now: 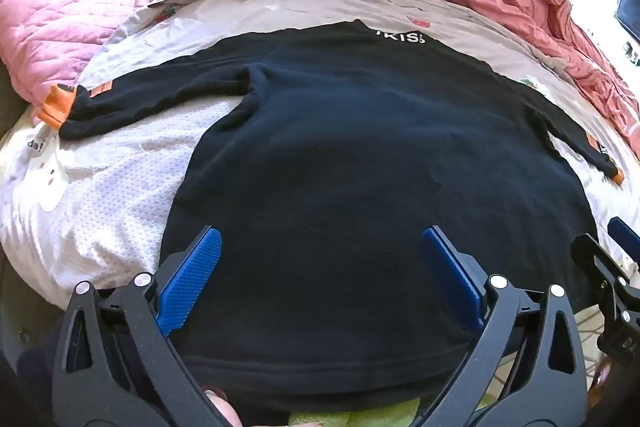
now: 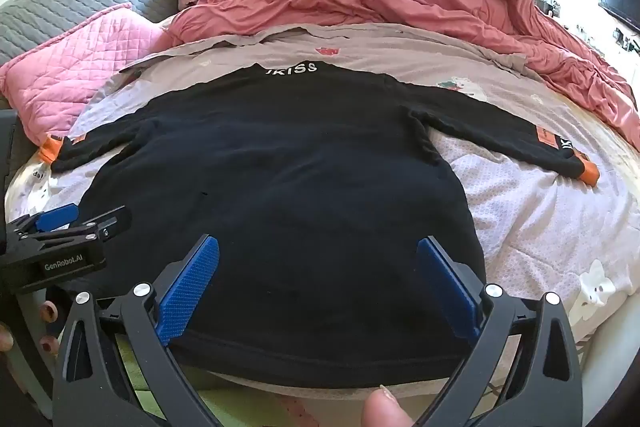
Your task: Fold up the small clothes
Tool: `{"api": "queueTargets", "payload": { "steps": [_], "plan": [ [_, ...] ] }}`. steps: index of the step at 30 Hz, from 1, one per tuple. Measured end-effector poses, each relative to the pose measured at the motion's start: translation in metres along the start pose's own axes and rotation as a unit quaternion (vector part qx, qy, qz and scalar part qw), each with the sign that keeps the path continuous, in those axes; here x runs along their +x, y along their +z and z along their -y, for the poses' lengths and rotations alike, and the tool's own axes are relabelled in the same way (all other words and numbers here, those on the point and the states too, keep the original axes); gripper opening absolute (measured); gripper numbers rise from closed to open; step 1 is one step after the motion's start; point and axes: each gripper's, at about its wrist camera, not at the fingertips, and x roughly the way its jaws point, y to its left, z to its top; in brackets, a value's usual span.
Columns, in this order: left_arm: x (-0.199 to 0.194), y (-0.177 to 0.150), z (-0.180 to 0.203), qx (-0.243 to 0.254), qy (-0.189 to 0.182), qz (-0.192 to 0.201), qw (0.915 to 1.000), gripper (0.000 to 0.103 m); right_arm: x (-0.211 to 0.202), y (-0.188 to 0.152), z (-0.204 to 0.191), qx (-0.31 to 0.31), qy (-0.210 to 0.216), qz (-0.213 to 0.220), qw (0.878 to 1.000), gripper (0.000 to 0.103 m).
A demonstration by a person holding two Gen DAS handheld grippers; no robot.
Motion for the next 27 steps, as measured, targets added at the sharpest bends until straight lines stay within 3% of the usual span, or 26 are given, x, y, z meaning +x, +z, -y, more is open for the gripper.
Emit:
{"api": "queueTargets", "payload": {
  "steps": [27],
  "plan": [
    [-0.0044,0.0010,-0.0033,-0.001,-0.002,-0.001,1.0000,0.094,-0.0032,-0.0016,0.0003,-0.001,-0.004,-0.003,1.000,0.099]
  ]
}}
